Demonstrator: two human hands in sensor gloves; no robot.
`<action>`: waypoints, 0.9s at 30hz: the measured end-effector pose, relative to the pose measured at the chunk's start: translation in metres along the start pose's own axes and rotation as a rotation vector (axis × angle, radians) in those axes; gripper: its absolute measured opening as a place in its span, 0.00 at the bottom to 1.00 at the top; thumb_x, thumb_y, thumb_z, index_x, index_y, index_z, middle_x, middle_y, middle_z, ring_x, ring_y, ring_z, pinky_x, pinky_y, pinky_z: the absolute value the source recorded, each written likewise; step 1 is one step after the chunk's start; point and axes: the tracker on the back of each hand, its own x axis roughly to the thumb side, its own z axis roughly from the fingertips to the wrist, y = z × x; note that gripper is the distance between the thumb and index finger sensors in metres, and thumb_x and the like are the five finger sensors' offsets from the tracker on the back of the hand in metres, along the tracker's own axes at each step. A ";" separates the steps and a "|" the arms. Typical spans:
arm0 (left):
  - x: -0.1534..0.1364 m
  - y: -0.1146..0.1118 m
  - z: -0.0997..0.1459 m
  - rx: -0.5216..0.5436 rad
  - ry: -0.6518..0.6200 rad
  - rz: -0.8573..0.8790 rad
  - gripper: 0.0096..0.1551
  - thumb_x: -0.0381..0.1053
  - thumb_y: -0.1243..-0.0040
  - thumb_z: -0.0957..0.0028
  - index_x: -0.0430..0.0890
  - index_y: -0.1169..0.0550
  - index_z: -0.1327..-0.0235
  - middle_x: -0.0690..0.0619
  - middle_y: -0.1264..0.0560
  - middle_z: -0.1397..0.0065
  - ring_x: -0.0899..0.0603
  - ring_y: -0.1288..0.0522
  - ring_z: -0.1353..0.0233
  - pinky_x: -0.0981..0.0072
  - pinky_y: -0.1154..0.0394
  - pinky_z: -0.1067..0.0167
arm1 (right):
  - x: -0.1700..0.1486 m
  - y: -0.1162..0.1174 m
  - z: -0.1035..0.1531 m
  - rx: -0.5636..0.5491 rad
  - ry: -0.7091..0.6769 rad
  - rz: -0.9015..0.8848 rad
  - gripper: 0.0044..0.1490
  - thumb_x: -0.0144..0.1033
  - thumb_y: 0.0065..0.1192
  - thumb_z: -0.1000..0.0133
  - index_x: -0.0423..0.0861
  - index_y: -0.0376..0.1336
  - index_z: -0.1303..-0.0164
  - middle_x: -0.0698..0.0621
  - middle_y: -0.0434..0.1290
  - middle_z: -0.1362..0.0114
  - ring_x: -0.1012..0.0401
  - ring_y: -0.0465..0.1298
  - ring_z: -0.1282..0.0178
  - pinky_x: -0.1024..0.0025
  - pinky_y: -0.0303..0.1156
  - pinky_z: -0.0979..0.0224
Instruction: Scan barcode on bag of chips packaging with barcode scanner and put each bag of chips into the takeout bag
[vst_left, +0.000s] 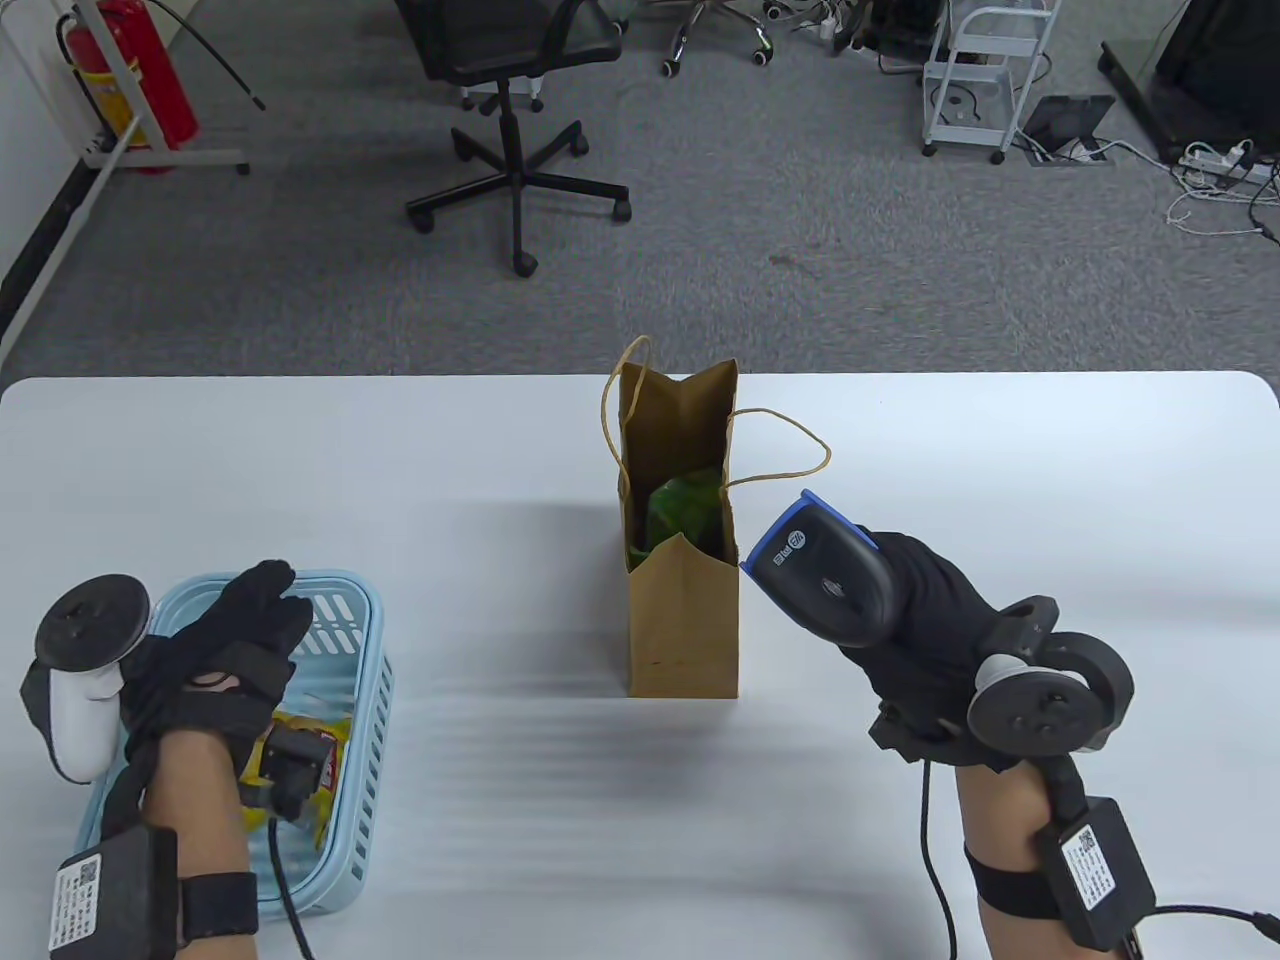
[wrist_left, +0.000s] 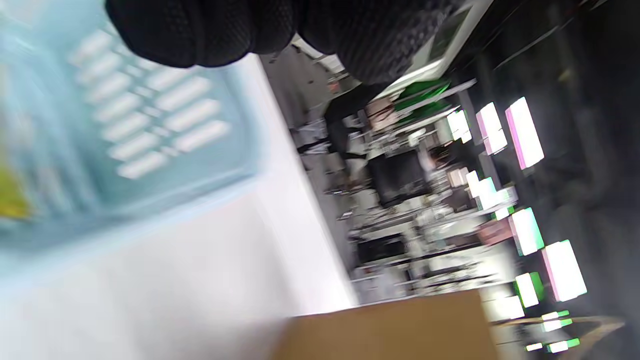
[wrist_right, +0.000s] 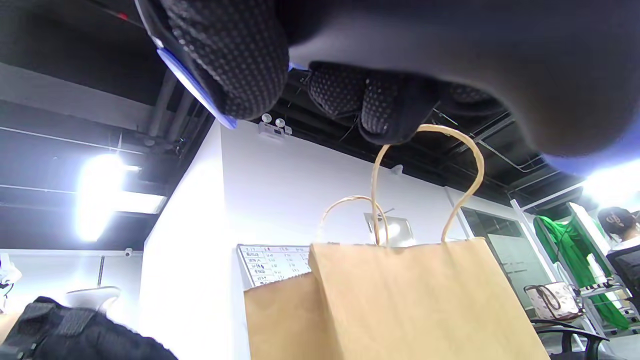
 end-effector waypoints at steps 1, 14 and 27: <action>-0.005 0.001 -0.002 -0.007 0.032 -0.060 0.38 0.43 0.43 0.38 0.37 0.38 0.15 0.29 0.46 0.19 0.21 0.41 0.26 0.31 0.36 0.34 | -0.001 0.001 0.000 0.002 0.002 0.001 0.38 0.42 0.70 0.39 0.34 0.60 0.25 0.40 0.75 0.32 0.46 0.83 0.40 0.43 0.76 0.36; -0.046 -0.042 -0.050 -0.291 0.423 -0.677 0.40 0.47 0.39 0.40 0.45 0.38 0.13 0.37 0.54 0.13 0.19 0.50 0.19 0.22 0.43 0.31 | -0.006 0.009 -0.001 0.030 0.015 0.025 0.39 0.42 0.69 0.39 0.34 0.60 0.25 0.40 0.74 0.32 0.46 0.83 0.40 0.43 0.76 0.36; -0.085 -0.059 -0.074 -0.454 0.611 -0.694 0.54 0.56 0.36 0.44 0.50 0.53 0.14 0.40 0.61 0.14 0.21 0.54 0.17 0.26 0.42 0.28 | -0.017 0.003 -0.001 0.003 0.044 -0.023 0.39 0.42 0.69 0.38 0.33 0.59 0.25 0.40 0.74 0.32 0.46 0.82 0.40 0.43 0.76 0.35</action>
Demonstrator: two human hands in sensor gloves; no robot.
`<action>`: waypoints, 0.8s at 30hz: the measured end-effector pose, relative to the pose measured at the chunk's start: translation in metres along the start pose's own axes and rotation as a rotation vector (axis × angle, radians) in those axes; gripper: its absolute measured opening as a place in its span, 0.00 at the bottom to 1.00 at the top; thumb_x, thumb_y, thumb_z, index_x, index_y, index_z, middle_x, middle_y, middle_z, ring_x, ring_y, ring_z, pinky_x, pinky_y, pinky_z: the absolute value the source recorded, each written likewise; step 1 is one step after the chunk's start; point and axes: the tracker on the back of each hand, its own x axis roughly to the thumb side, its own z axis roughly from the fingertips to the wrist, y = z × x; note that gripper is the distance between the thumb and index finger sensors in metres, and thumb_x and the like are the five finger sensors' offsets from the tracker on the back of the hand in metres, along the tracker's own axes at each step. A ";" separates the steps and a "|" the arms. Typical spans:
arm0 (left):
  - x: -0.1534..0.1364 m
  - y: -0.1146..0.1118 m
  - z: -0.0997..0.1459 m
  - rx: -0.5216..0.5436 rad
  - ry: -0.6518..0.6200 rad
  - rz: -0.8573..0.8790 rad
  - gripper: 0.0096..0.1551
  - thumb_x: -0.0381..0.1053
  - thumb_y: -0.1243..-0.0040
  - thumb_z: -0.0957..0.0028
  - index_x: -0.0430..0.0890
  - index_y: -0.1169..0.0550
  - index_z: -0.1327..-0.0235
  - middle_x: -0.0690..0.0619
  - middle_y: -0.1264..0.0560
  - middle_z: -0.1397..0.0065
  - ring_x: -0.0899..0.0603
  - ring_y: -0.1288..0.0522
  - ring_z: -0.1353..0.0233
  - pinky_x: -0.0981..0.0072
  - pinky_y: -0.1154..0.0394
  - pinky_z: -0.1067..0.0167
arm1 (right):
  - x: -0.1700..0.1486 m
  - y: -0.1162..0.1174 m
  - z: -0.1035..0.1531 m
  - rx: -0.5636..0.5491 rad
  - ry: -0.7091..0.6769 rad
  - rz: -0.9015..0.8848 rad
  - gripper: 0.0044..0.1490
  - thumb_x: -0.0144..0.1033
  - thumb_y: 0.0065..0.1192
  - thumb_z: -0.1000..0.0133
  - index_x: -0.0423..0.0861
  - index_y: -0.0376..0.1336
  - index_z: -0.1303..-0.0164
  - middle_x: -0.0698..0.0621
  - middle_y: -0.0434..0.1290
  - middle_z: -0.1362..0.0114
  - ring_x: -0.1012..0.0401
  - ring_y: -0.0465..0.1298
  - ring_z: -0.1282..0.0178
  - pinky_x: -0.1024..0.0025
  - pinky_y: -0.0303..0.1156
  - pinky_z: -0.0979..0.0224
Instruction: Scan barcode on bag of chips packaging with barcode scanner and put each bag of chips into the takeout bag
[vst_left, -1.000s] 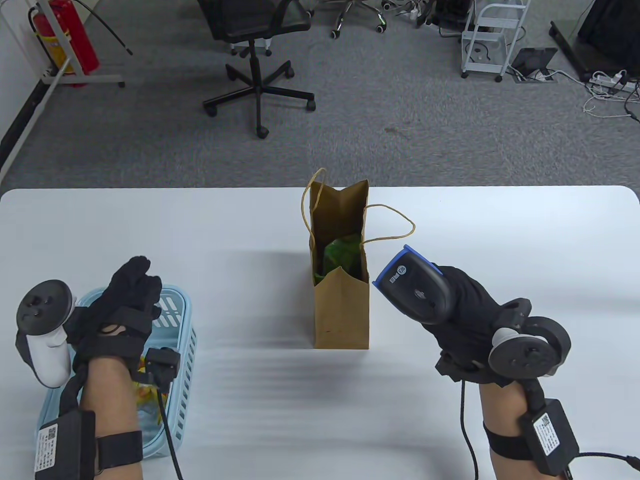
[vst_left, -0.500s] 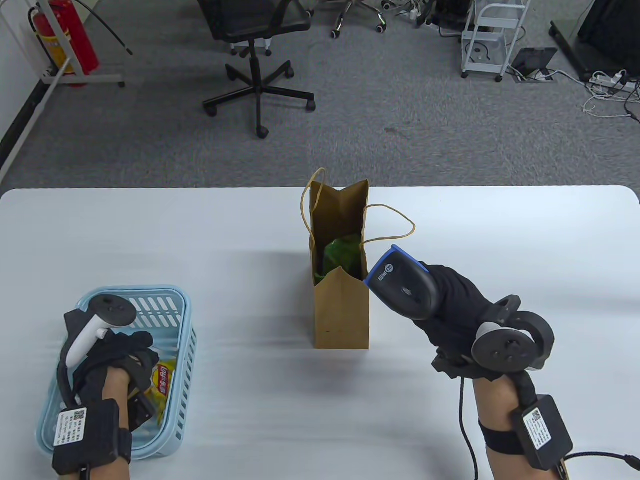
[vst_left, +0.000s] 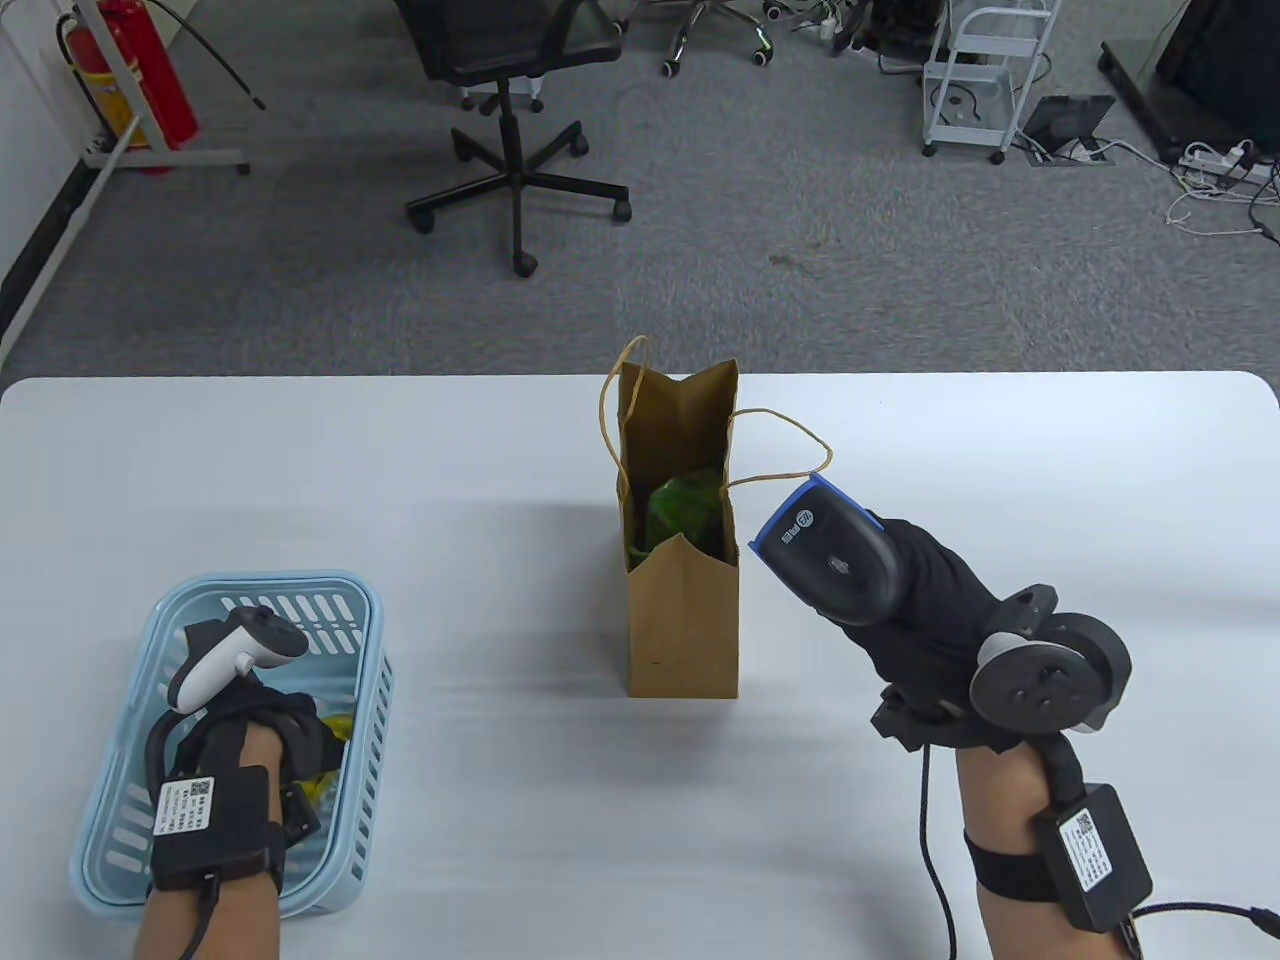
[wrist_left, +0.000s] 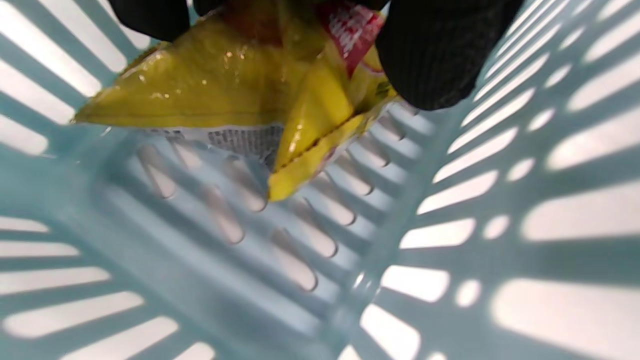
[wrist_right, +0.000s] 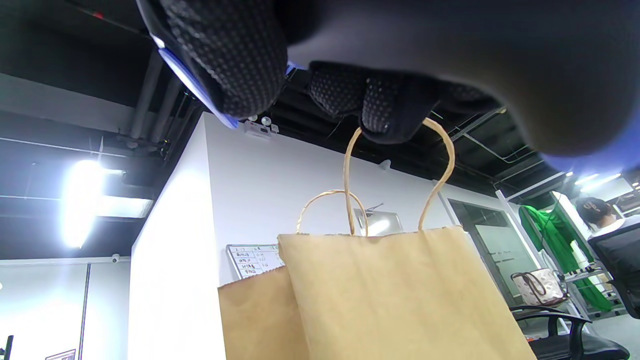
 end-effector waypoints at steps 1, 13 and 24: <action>0.000 -0.002 -0.003 -0.015 0.009 -0.005 0.56 0.56 0.35 0.45 0.50 0.55 0.14 0.40 0.62 0.14 0.21 0.55 0.17 0.26 0.42 0.28 | 0.000 0.000 0.000 0.001 0.001 0.001 0.39 0.42 0.69 0.38 0.33 0.59 0.25 0.39 0.74 0.32 0.46 0.82 0.40 0.43 0.76 0.35; 0.011 -0.002 -0.011 0.146 0.161 -0.214 0.58 0.45 0.28 0.45 0.49 0.55 0.16 0.43 0.57 0.16 0.27 0.42 0.18 0.34 0.31 0.28 | -0.001 -0.001 -0.001 0.002 0.008 -0.003 0.39 0.42 0.69 0.38 0.33 0.59 0.25 0.39 0.74 0.32 0.46 0.82 0.40 0.43 0.76 0.35; -0.001 0.032 0.047 0.322 -0.084 0.039 0.52 0.43 0.27 0.48 0.45 0.45 0.17 0.41 0.49 0.18 0.29 0.33 0.23 0.34 0.28 0.32 | 0.001 -0.008 0.000 -0.021 -0.003 -0.027 0.39 0.42 0.69 0.38 0.33 0.59 0.25 0.40 0.74 0.32 0.46 0.82 0.40 0.43 0.76 0.35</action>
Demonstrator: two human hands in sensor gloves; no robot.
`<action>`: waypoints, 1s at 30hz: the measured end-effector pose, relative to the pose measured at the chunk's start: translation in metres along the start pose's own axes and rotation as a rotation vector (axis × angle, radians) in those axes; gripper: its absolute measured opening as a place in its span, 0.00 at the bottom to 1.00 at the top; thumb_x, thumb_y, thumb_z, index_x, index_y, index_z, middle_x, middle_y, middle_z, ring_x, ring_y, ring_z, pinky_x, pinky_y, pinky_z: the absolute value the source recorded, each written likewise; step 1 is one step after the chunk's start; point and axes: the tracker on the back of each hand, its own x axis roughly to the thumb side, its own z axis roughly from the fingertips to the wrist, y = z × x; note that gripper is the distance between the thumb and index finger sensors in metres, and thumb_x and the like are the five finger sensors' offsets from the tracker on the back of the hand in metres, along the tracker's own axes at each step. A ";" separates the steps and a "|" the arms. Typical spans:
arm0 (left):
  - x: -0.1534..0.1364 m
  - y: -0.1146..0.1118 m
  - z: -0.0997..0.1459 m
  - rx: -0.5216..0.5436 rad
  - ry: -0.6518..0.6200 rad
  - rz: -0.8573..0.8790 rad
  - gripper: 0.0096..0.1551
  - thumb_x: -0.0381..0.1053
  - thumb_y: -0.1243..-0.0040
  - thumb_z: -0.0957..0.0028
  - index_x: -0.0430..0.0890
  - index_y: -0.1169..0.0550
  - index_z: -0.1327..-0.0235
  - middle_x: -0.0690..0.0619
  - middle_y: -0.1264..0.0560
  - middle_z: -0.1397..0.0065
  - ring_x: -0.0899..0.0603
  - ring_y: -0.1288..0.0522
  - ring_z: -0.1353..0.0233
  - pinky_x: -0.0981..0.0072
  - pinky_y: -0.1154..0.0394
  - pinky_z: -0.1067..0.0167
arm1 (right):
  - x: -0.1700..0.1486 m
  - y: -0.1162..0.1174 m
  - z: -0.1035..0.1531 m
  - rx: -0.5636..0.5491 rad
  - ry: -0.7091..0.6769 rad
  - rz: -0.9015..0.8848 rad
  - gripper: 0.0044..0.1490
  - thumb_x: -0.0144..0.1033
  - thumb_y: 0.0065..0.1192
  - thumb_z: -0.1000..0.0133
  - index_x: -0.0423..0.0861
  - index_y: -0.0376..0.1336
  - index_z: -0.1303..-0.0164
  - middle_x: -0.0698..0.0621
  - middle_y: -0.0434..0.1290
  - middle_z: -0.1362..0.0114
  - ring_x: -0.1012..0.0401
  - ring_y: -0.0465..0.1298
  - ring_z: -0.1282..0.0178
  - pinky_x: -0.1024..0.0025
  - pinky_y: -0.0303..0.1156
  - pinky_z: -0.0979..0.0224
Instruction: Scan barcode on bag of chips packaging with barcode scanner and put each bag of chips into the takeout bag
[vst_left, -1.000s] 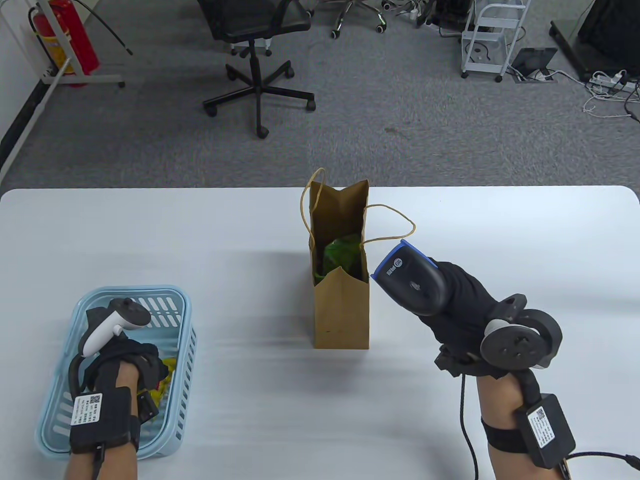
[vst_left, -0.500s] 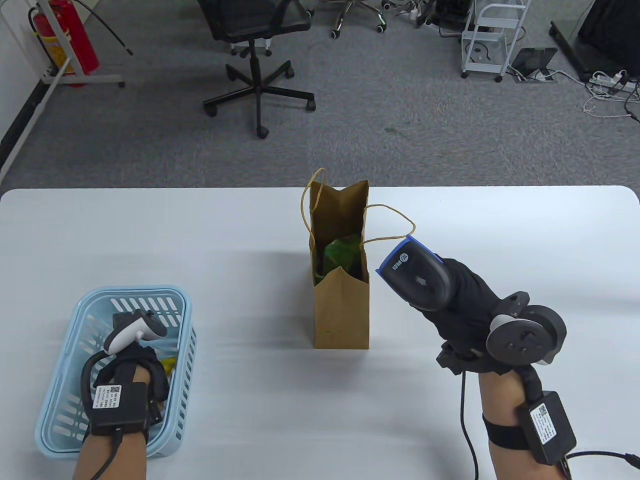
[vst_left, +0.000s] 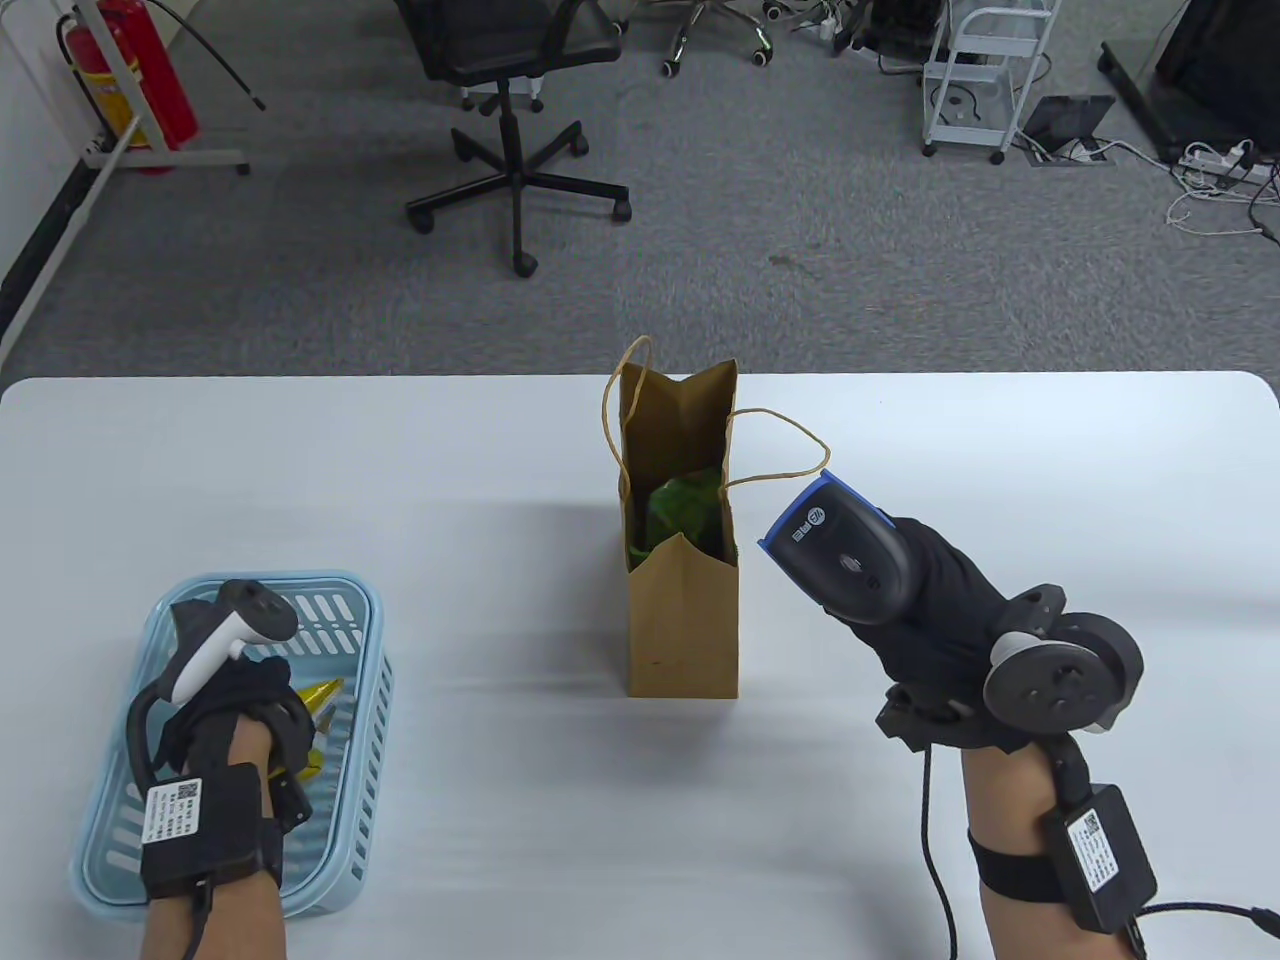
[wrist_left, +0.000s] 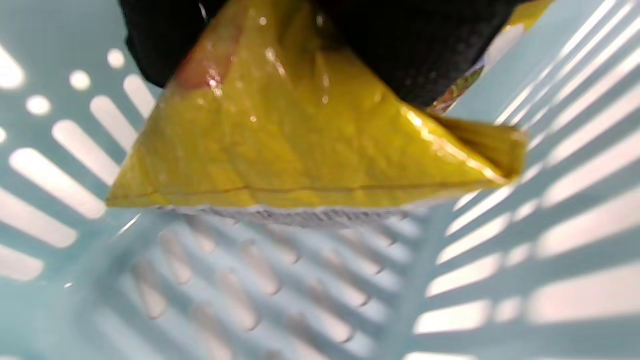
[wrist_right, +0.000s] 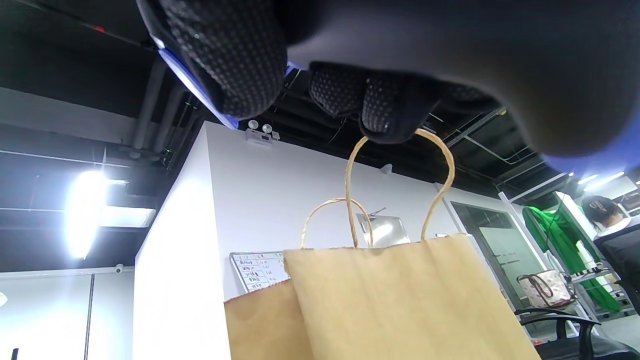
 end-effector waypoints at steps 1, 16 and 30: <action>-0.002 0.009 0.010 0.032 -0.042 0.060 0.51 0.43 0.27 0.48 0.44 0.44 0.17 0.40 0.48 0.18 0.28 0.32 0.24 0.34 0.28 0.32 | 0.001 -0.001 0.000 -0.004 -0.004 -0.004 0.39 0.42 0.69 0.39 0.33 0.59 0.25 0.39 0.74 0.32 0.46 0.82 0.40 0.43 0.76 0.35; 0.018 0.072 0.134 0.355 -0.958 0.672 0.44 0.42 0.26 0.49 0.42 0.35 0.20 0.39 0.37 0.18 0.26 0.26 0.26 0.34 0.25 0.35 | 0.019 -0.005 0.001 0.002 -0.077 -0.079 0.38 0.43 0.70 0.39 0.34 0.62 0.26 0.40 0.76 0.34 0.47 0.84 0.42 0.44 0.78 0.37; 0.132 0.021 0.160 0.136 -1.543 0.676 0.43 0.42 0.26 0.48 0.43 0.34 0.20 0.40 0.35 0.18 0.27 0.24 0.27 0.35 0.23 0.36 | 0.032 0.003 0.000 0.118 -0.172 -0.125 0.35 0.42 0.74 0.41 0.38 0.65 0.29 0.43 0.78 0.37 0.49 0.85 0.45 0.46 0.79 0.39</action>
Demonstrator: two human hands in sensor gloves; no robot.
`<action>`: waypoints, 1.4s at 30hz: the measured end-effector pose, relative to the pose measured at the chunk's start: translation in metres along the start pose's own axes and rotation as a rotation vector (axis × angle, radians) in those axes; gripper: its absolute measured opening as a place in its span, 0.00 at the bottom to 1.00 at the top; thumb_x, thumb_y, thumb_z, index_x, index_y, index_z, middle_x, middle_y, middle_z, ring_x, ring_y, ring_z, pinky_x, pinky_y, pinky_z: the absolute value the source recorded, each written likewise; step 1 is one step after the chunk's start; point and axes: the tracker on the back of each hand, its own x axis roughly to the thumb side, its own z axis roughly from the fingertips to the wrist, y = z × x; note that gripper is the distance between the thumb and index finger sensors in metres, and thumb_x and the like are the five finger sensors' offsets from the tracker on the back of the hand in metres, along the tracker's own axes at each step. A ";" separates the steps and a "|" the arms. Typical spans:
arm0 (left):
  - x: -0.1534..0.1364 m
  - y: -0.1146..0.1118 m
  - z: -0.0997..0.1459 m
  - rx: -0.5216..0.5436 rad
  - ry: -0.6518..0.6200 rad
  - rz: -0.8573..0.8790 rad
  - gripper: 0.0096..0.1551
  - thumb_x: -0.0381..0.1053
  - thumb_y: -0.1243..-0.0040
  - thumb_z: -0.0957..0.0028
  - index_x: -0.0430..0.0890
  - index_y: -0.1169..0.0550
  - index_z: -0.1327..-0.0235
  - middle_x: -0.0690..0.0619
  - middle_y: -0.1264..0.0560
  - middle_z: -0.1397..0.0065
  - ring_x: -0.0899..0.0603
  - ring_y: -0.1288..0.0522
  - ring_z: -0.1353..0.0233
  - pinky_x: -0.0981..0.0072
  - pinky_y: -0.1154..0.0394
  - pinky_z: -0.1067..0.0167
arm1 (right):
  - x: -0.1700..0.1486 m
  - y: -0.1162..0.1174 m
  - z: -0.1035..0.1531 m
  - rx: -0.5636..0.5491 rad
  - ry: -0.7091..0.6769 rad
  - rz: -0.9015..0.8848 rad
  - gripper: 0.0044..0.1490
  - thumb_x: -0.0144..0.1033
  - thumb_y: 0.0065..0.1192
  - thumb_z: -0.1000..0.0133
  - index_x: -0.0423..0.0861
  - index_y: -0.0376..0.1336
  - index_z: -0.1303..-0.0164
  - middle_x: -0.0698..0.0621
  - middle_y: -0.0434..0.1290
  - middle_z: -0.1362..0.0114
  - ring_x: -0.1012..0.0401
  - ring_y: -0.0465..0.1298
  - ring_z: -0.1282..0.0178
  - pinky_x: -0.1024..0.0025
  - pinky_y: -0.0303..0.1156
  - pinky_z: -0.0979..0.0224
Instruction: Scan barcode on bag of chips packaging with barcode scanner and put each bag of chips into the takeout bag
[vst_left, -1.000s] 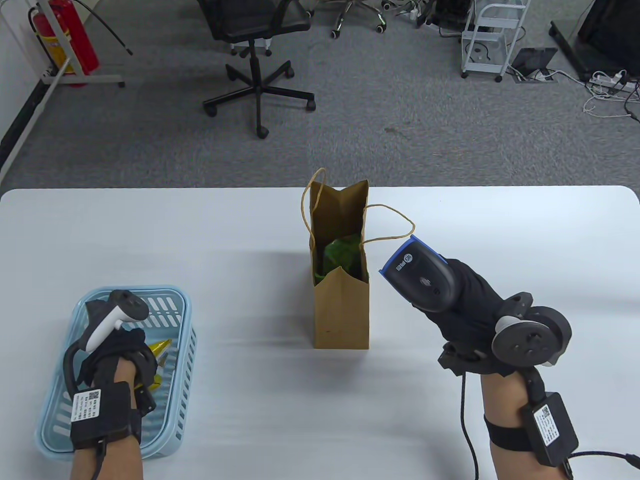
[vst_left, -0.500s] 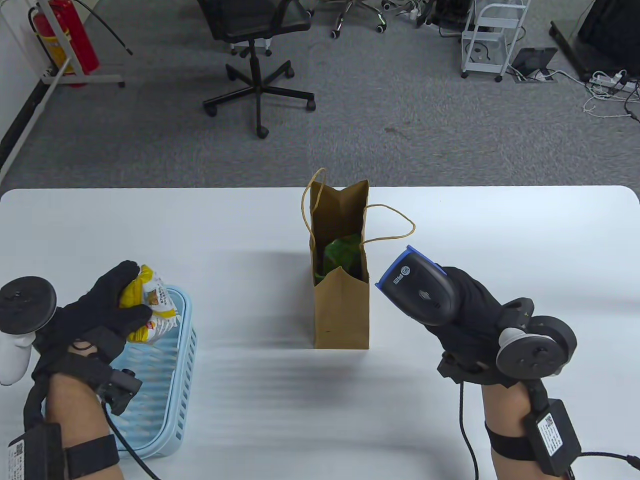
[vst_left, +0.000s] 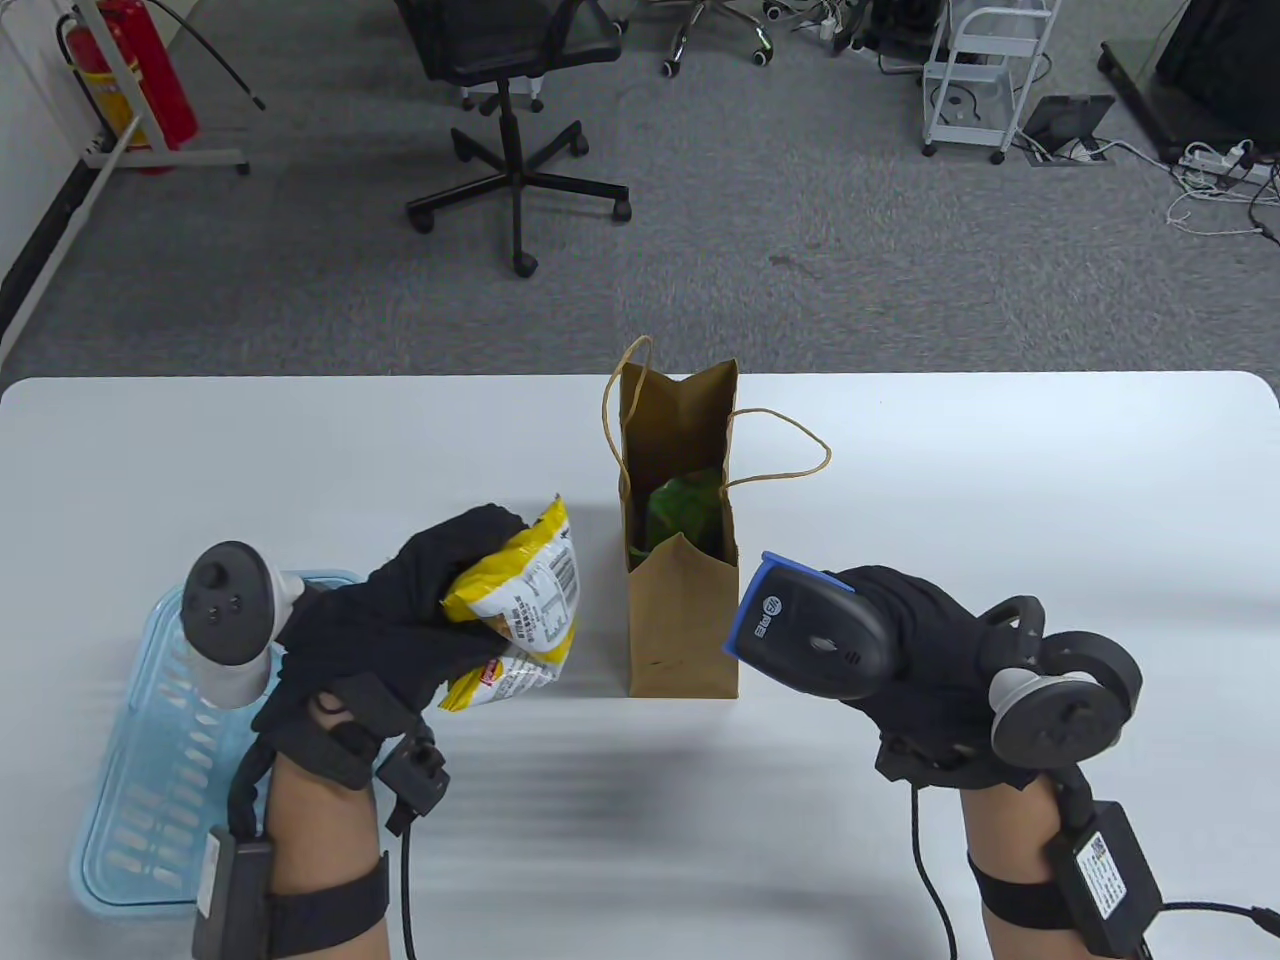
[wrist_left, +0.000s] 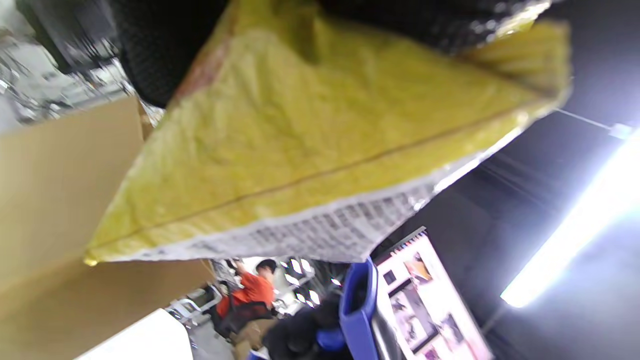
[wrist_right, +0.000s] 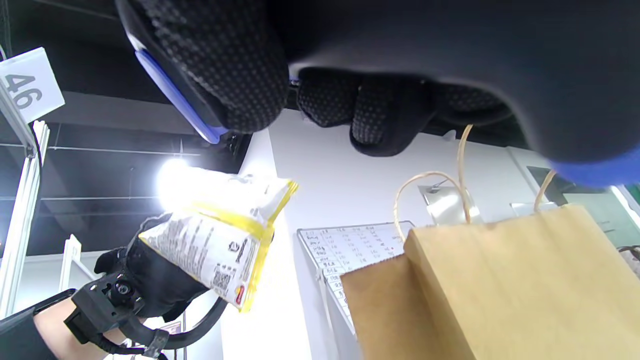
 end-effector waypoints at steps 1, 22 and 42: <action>-0.003 -0.005 -0.001 -0.007 -0.016 -0.003 0.43 0.43 0.26 0.48 0.43 0.34 0.20 0.40 0.35 0.18 0.27 0.24 0.27 0.35 0.23 0.36 | 0.000 0.002 -0.001 0.002 -0.005 -0.010 0.35 0.42 0.74 0.41 0.38 0.65 0.29 0.43 0.78 0.37 0.49 0.85 0.45 0.46 0.80 0.39; -0.053 -0.041 -0.020 -0.144 -0.018 0.023 0.40 0.48 0.27 0.46 0.42 0.30 0.20 0.39 0.32 0.19 0.28 0.20 0.32 0.42 0.20 0.41 | -0.011 0.033 -0.007 0.171 0.009 0.042 0.33 0.41 0.75 0.42 0.38 0.67 0.31 0.44 0.79 0.38 0.50 0.86 0.46 0.46 0.80 0.39; -0.050 -0.042 -0.014 -0.143 -0.019 0.019 0.40 0.46 0.29 0.45 0.41 0.31 0.19 0.37 0.33 0.20 0.27 0.20 0.31 0.46 0.18 0.42 | -0.004 0.029 -0.006 0.181 -0.007 0.035 0.33 0.41 0.75 0.42 0.39 0.66 0.30 0.44 0.79 0.37 0.50 0.86 0.45 0.46 0.80 0.39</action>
